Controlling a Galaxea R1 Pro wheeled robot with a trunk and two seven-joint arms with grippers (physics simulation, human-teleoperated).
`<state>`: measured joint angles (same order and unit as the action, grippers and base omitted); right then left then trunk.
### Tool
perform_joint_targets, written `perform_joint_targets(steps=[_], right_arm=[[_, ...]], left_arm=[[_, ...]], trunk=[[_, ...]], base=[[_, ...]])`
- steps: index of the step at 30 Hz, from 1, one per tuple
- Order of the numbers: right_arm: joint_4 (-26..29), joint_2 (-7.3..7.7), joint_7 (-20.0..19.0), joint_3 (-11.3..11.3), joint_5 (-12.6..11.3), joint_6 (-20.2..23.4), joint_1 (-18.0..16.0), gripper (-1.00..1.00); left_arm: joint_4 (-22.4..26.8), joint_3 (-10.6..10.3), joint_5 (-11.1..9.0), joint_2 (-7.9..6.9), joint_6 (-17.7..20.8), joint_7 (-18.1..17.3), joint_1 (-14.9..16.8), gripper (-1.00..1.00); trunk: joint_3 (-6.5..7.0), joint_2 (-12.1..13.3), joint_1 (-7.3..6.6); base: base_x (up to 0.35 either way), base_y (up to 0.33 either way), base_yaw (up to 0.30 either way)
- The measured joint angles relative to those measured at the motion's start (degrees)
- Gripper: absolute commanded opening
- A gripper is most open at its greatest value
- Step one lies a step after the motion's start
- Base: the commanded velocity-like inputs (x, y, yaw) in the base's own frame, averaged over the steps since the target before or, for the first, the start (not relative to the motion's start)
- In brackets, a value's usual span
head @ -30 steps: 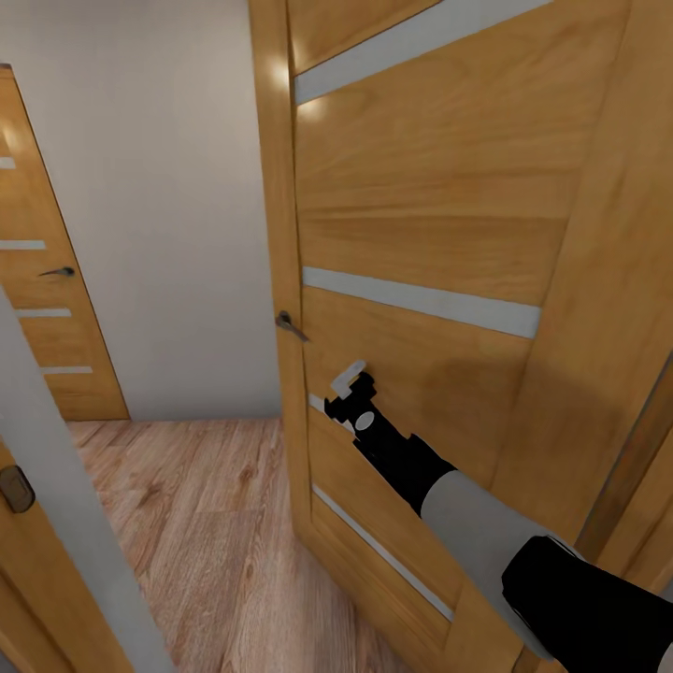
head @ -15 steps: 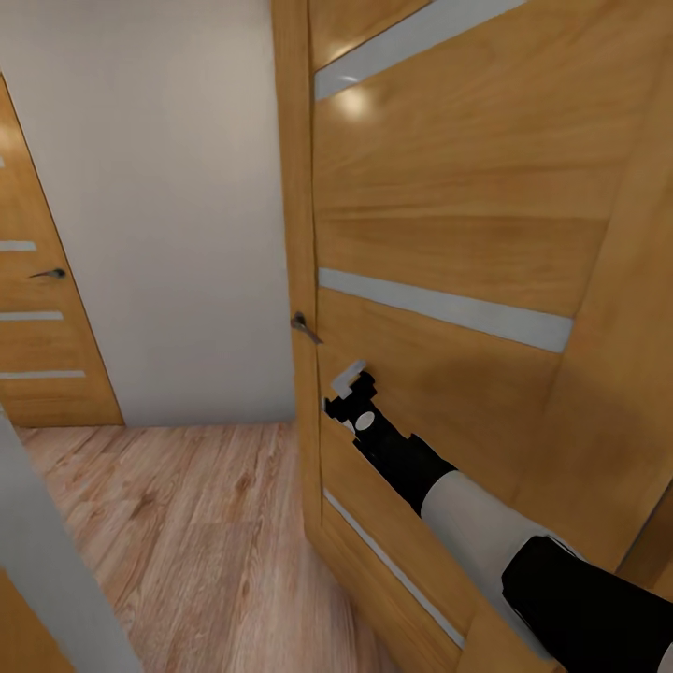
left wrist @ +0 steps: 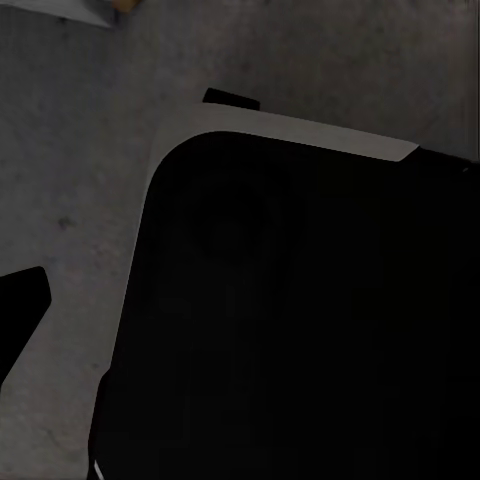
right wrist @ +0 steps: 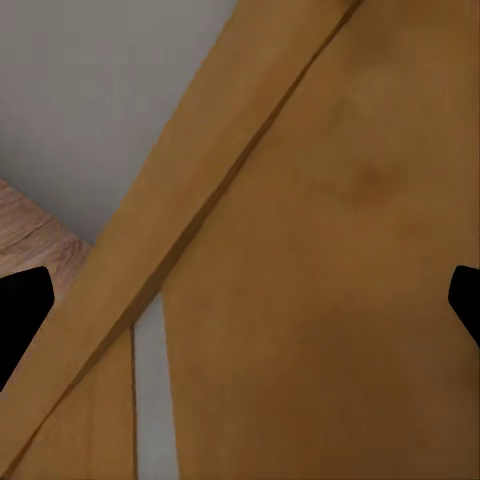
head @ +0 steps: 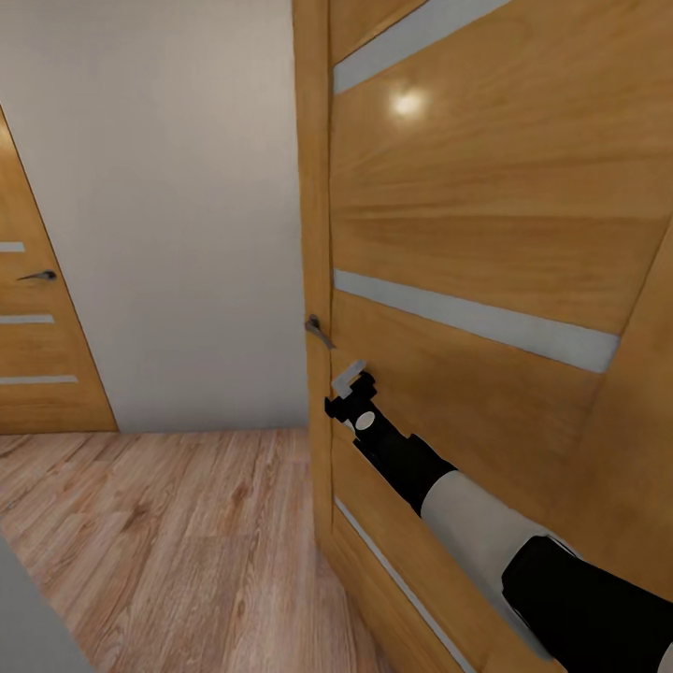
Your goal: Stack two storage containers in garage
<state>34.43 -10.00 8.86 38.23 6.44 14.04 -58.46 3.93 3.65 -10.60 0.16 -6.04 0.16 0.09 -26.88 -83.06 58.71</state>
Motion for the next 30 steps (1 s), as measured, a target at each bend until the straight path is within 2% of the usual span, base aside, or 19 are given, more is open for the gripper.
perform_joint_targets(steps=[12,17,23,30], right_arm=[[0.0,0.0,1.9,0.1,-0.2,0.3,0.1,1.0],[0.0,0.0,4.3,-0.1,0.3,0.5,0.1,1.0],[0.0,0.0,5.3,0.0,0.4,0.5,0.1,1.0],[-0.1,0.0,5.7,0.0,0.5,0.2,0.1,1.0]], left_arm=[[0.0,0.0,0.2,-0.02,0.0,-0.1,0.0,1.0],[0.0,0.0,0.2,-0.02,0.0,-0.1,0.0,1.0],[0.0,0.0,0.2,0.0,0.0,-0.1,0.0,1.0],[0.0,0.0,0.2,-0.05,0.0,-0.2,0.0,1.0]], trunk=[[0.0,0.0,0.02],[-0.06,0.0,0.02],[-0.17,0.0,0.02],[-0.19,0.0,0.02]], base=[[0.031,0.0,0.005],[0.0,0.0,0.173],[0.0,0.0,0.235],[0.0,0.0,0.015]])
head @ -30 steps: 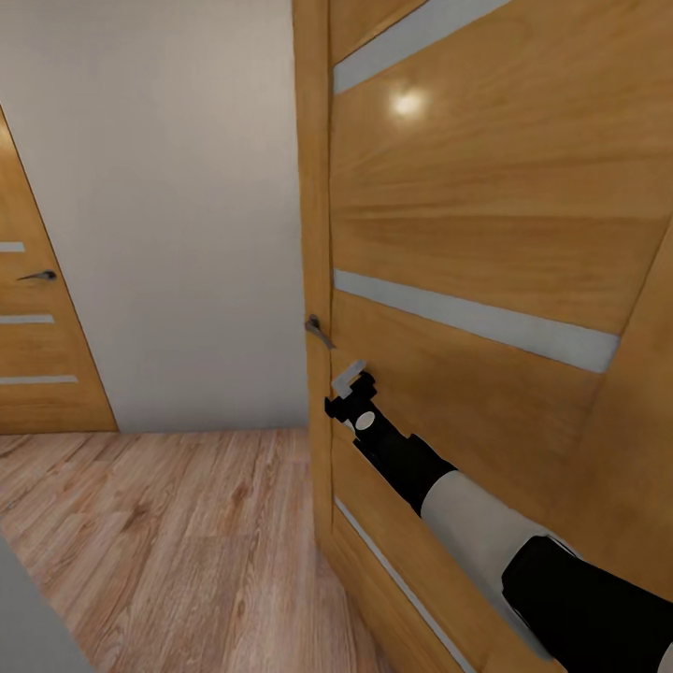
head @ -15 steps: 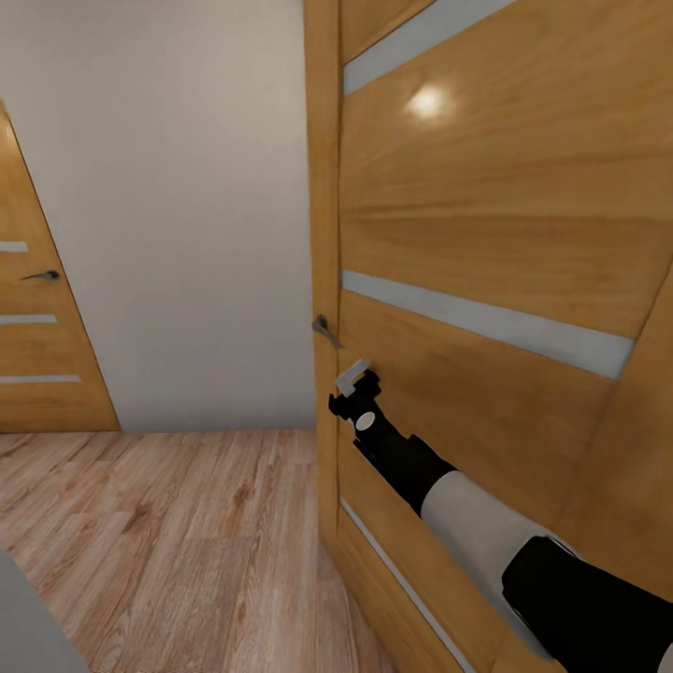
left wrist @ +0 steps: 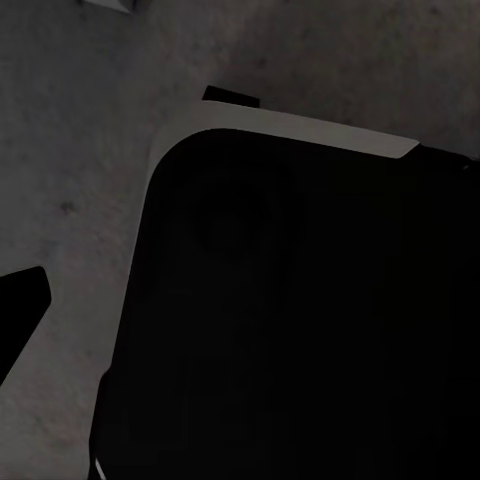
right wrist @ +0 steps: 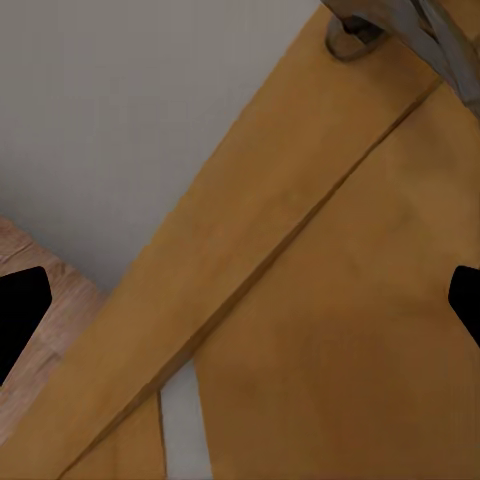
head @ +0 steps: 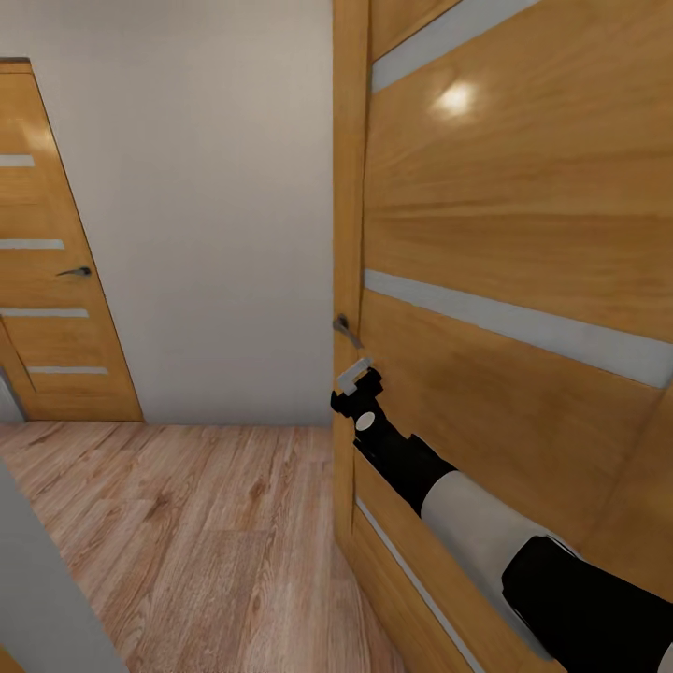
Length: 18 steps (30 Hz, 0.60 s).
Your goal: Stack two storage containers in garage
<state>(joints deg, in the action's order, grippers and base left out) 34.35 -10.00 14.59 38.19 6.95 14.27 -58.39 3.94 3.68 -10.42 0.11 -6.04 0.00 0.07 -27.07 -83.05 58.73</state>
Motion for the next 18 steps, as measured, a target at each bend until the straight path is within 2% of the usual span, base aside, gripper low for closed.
perform_joint_targets(steps=[5,9,18], right_arm=[[0.0,0.0,0.0,0.0,0.1,0.0,0.0,1.0],[0.1,0.0,0.2,0.0,1.6,-0.2,-0.1,1.0],[0.0,0.0,0.9,-0.3,1.5,1.5,-0.1,1.0]], left_arm=[[0.0,0.0,0.0,-0.01,0.0,0.0,0.0,1.0],[0.0,0.0,0.0,0.0,0.0,0.0,0.0,1.0],[0.0,0.0,0.0,0.03,0.0,0.0,0.0,1.0]], trunk=[[0.0,0.0,0.0],[0.0,0.0,0.0],[0.0,0.0,0.0]], base=[[0.0,0.0,0.001],[0.0,0.0,0.0],[0.004,0.0,0.0]])
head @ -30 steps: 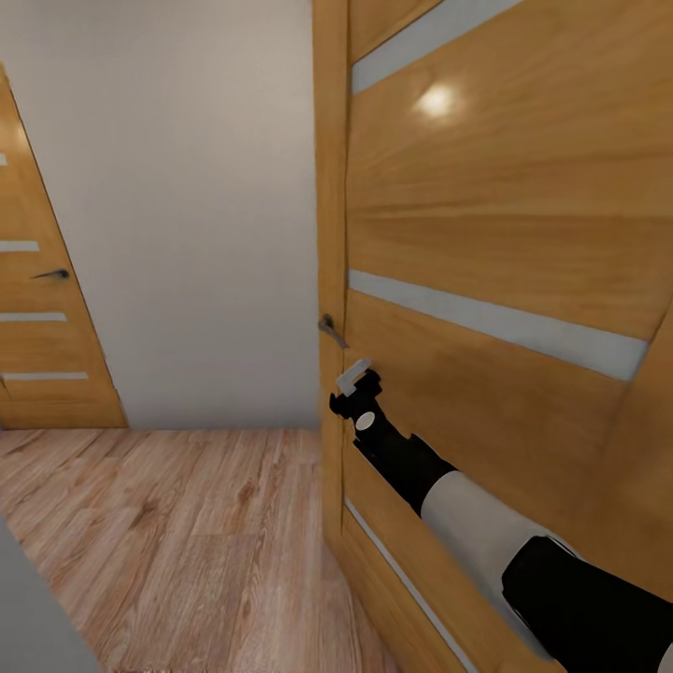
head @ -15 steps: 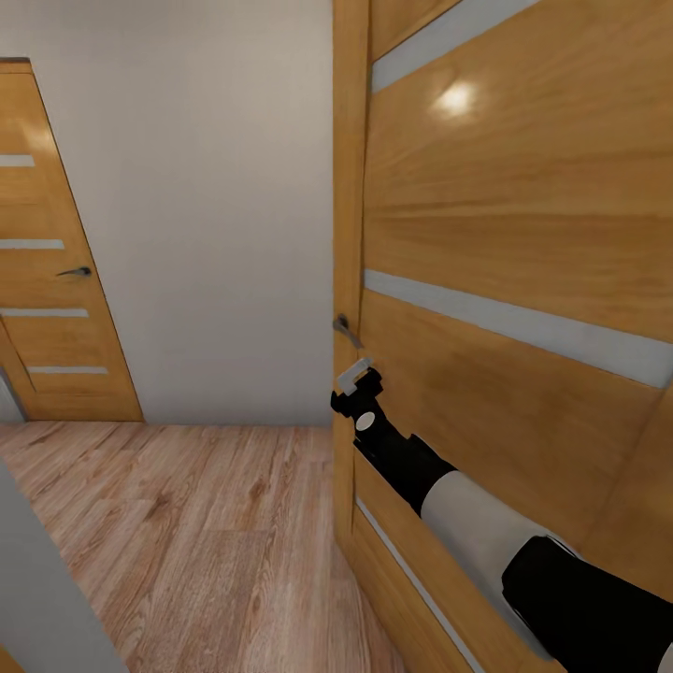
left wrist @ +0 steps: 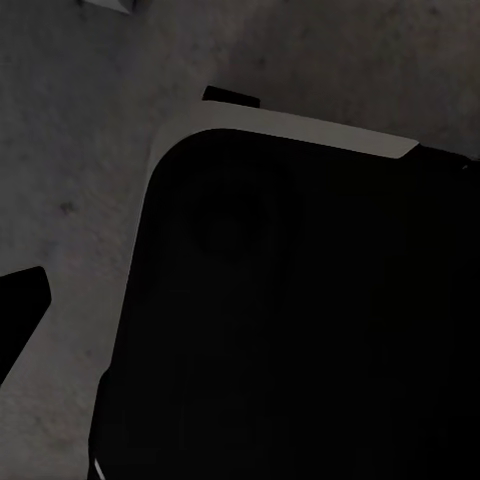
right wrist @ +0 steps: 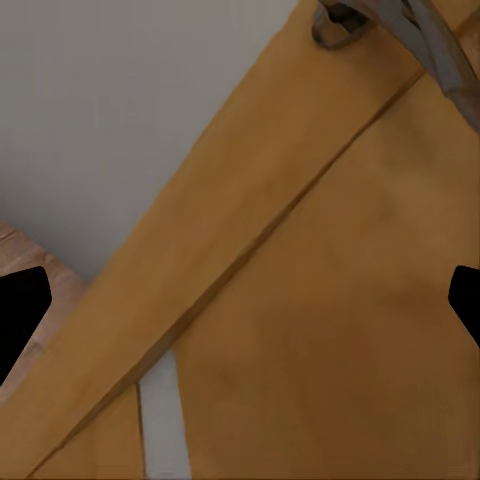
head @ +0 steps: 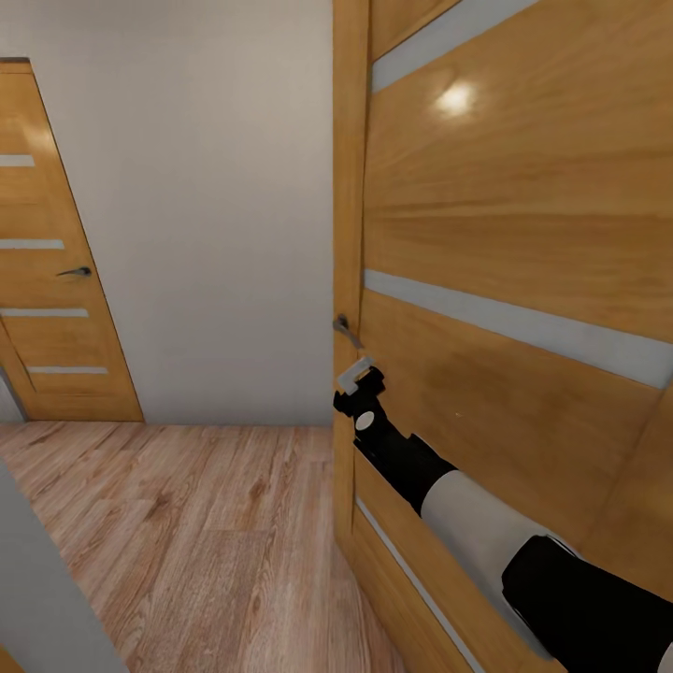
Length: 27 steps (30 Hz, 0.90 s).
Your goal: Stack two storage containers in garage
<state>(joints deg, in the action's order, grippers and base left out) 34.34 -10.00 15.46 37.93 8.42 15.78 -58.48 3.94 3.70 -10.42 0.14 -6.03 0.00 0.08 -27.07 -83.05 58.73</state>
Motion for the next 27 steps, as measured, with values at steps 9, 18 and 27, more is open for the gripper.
perform_joint_targets(steps=[9,18,27], right_arm=[[0.0,0.0,0.5,-0.2,0.0,0.6,0.0,1.0],[0.0,0.0,0.2,0.0,-0.2,0.6,0.0,1.0],[0.0,0.0,0.3,0.2,0.0,0.6,0.0,1.0]], left_arm=[[0.0,-0.1,-0.1,0.0,0.0,0.0,0.0,1.0],[0.0,-0.1,0.0,0.02,0.0,0.0,0.0,1.0],[0.0,0.0,-0.1,-0.03,0.0,0.0,0.0,1.0]], trunk=[[0.0,0.0,-0.03],[0.0,0.0,0.0],[0.0,0.0,0.0]], base=[[0.232,0.0,0.0],[0.074,0.0,0.0],[0.002,0.0,0.0]])
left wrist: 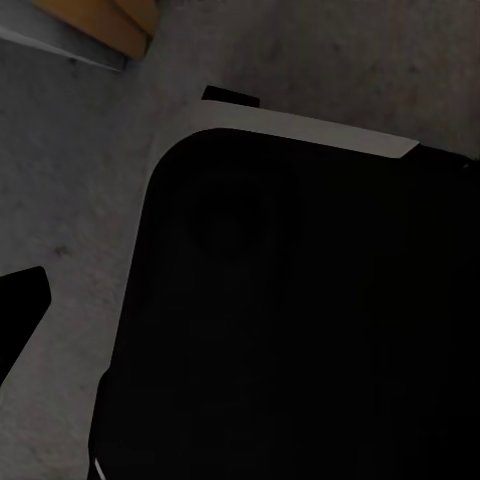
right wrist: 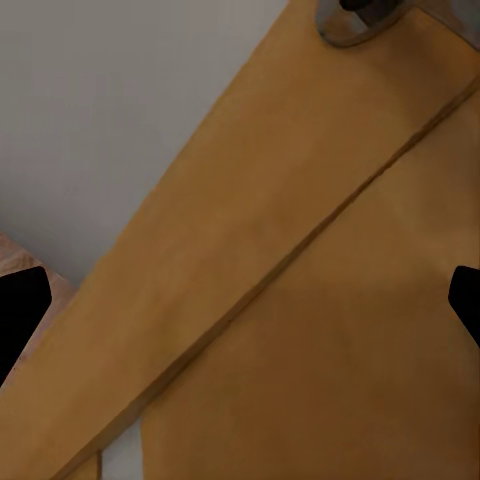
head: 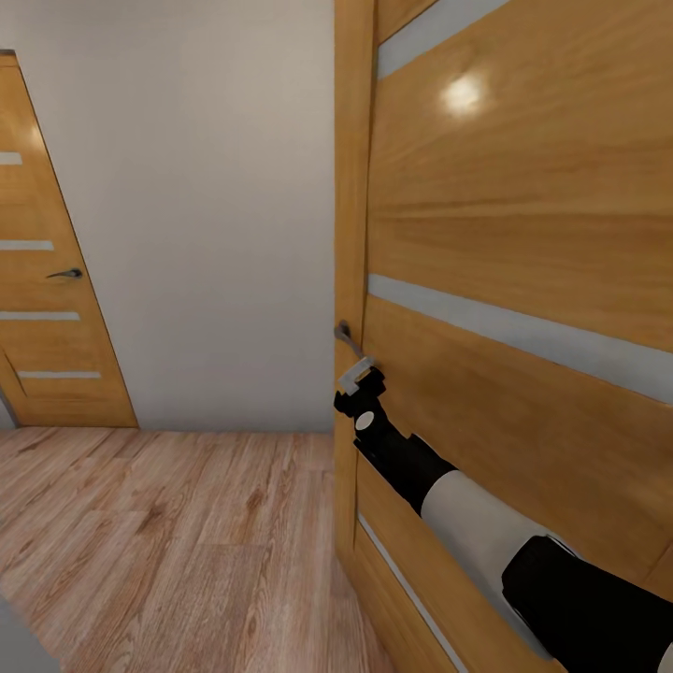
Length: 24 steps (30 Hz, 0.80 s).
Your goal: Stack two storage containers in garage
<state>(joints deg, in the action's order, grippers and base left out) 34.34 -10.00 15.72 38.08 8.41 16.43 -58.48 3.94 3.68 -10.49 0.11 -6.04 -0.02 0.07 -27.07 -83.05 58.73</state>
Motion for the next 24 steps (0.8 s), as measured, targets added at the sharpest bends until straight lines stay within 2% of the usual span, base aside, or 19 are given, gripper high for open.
perform_joint_targets(steps=[14,24], right_arm=[[0.0,0.0,-0.1,-0.4,-0.4,-0.1,0.0,1.0],[0.0,0.0,0.3,-0.6,0.1,-0.3,0.1,1.0]], left_arm=[[0.0,0.0,-0.2,0.0,0.1,0.1,0.0,1.0],[-0.1,-0.1,-0.2,0.05,0.1,0.0,0.0,1.0]], trunk=[[0.0,0.0,-0.01],[-0.01,0.0,-0.04]], base=[[0.027,0.0,0.0],[0.27,0.0,0.0]])
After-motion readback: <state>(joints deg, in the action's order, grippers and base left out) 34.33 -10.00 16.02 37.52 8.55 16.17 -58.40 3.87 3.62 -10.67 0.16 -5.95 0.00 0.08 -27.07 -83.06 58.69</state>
